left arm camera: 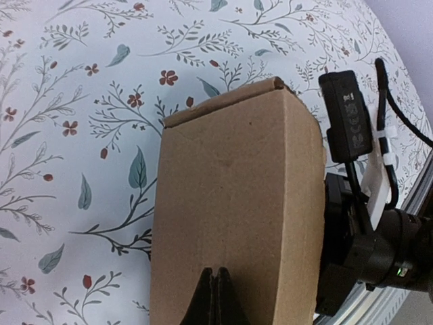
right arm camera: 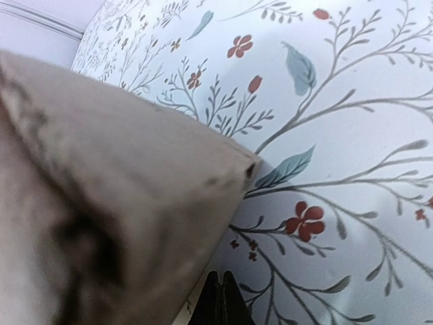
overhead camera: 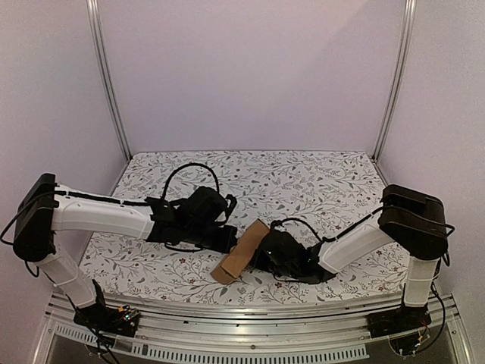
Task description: Fold the paper box
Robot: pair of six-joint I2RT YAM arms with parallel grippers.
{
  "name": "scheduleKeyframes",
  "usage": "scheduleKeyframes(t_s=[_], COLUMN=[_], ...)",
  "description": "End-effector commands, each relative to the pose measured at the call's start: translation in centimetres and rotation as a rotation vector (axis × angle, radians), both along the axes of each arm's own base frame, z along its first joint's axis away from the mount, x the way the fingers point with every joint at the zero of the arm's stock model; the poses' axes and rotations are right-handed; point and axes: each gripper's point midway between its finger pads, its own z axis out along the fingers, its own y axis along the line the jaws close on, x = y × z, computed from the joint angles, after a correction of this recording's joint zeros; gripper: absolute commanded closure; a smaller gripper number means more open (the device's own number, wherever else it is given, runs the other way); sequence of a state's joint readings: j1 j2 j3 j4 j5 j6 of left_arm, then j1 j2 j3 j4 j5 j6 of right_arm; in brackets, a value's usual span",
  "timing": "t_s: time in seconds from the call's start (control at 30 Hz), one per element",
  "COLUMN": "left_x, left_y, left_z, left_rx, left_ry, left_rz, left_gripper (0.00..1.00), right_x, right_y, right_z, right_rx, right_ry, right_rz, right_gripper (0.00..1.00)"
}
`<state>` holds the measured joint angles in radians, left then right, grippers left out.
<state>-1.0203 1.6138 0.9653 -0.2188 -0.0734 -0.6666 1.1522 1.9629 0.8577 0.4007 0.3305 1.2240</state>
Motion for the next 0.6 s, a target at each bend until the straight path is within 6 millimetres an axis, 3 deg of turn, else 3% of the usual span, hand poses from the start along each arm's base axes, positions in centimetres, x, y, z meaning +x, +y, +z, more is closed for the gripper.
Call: scheduleKeyframes(t_s=[0.0,0.17,0.3,0.57], left_x=[-1.6,-1.4,-1.0,0.6], left_y=[-0.6,-1.0,-0.7,1.0], left_z=[-0.5,-0.6,0.0,2.2], left_rx=[0.006,0.015,0.028,0.094], left_ry=[0.038,0.041,0.017,-0.068], left_rz=[-0.051,-0.056,-0.041,0.009], left_gripper=[1.00,1.00,1.00,1.00], right_x=[-0.8,-1.0,-0.9,0.1], right_y=[-6.8,-9.7,-11.8,-15.6], right_z=[-5.6,-5.5,-3.9,2.3], right_rx=[-0.259,-0.306,-0.357,-0.559], right_ry=[0.065,0.060,0.021,-0.099], right_rz=[-0.006,-0.023,-0.029,-0.018], right_gripper=[1.00,1.00,1.00,0.94])
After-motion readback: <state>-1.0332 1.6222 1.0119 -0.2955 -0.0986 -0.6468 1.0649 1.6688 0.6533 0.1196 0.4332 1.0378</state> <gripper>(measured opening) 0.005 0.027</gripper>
